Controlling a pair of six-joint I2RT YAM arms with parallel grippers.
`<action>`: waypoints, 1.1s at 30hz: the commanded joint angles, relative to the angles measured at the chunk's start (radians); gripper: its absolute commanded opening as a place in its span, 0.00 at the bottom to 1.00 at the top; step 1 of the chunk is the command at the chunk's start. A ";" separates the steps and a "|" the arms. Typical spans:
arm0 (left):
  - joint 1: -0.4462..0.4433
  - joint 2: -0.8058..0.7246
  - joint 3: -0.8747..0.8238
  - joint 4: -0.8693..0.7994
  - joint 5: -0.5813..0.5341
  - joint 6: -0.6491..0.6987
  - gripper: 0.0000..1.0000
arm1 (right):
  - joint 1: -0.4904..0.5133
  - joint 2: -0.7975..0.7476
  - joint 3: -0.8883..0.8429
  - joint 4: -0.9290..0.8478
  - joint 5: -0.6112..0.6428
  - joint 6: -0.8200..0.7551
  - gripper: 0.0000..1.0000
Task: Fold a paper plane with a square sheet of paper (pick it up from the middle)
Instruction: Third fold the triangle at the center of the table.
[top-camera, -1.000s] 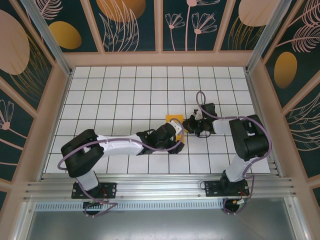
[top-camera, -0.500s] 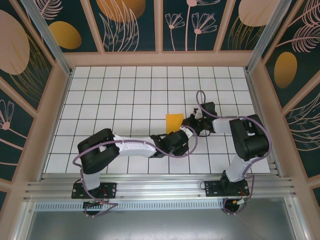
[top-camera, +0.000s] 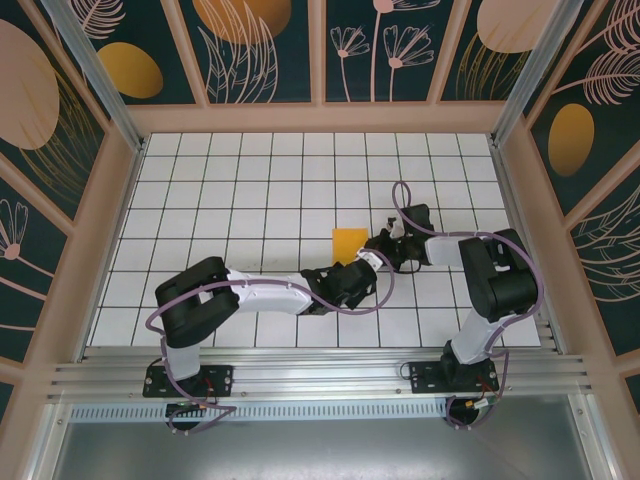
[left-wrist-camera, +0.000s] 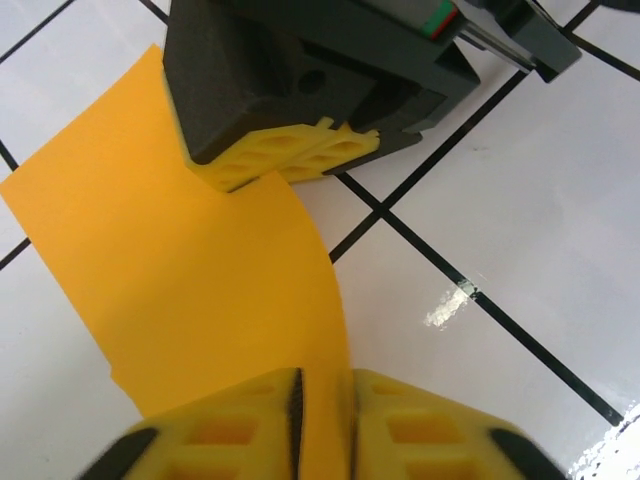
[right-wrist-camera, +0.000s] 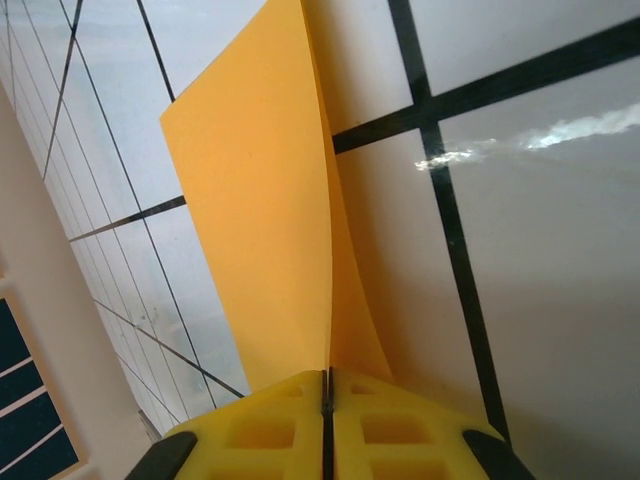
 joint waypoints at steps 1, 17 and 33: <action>-0.002 -0.039 -0.006 0.019 -0.030 -0.006 0.12 | 0.009 0.015 0.024 -0.031 0.017 -0.032 0.11; 0.004 -0.060 -0.025 0.044 -0.005 -0.051 0.00 | 0.010 0.003 0.033 -0.065 0.047 -0.070 0.26; 0.114 -0.153 -0.155 0.175 0.269 -0.122 0.00 | 0.003 -0.117 0.080 -0.195 0.222 -0.168 0.49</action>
